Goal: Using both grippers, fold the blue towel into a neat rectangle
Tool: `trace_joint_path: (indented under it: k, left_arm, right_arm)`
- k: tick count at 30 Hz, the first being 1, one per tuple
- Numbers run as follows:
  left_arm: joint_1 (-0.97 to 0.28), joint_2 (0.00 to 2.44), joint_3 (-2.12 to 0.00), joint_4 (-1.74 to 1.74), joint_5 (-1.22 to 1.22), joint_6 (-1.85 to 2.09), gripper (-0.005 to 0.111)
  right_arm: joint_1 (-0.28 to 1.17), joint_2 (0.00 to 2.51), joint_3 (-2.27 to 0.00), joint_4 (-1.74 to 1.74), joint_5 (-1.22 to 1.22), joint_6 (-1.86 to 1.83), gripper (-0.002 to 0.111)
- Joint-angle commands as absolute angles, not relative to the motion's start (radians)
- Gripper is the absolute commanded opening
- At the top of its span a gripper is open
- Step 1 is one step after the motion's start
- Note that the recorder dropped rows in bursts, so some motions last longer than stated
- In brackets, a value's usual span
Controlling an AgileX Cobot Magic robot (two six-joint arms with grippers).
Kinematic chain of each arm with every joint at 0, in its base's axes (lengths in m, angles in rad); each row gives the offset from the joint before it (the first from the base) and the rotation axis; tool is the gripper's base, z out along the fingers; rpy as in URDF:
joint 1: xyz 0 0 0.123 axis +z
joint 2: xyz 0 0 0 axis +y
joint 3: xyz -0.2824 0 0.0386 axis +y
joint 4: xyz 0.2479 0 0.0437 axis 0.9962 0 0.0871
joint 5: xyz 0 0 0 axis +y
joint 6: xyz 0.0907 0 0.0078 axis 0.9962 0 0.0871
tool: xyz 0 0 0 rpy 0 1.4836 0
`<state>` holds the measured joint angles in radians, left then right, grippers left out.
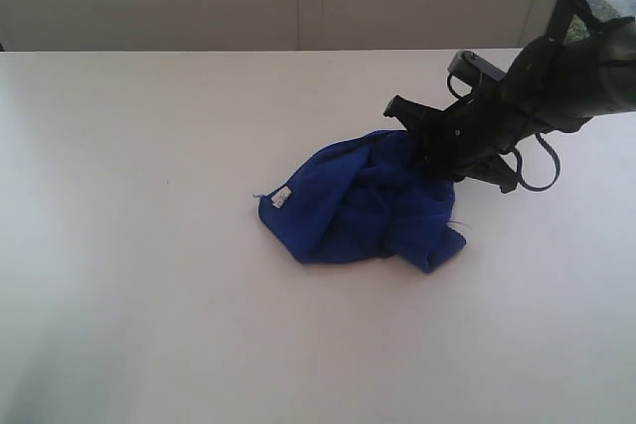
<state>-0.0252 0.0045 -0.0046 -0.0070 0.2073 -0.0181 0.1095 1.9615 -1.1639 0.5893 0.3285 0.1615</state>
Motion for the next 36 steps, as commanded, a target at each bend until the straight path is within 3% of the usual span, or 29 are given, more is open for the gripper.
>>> trace_joint_path:
  k: [1, 5, 16, 36]
  left_arm:
    - [-0.023, 0.0, 0.0, -0.006, 0.203, -0.022, 0.0]
    - [-0.023, 0.0, 0.0, -0.006, 0.203, -0.022, 0.0]
    - [-0.023, 0.0, 0.0, -0.006, 0.203, -0.022, 0.0]
    - [-0.023, 0.0, 0.0, -0.006, 0.203, -0.022, 0.0]
  right_arm:
    - [0.11, 1.959, -1.165, 0.592, 0.343, 0.159, 0.01]
    - [0.11, 1.943, -1.165, 0.584, 0.367, 0.149, 0.004]
    - [0.11, 1.789, -1.165, 0.472, 0.448, -0.007, 0.003]
    - [0.11, 1.385, -1.161, 0.279, 0.891, -0.139, 0.0]
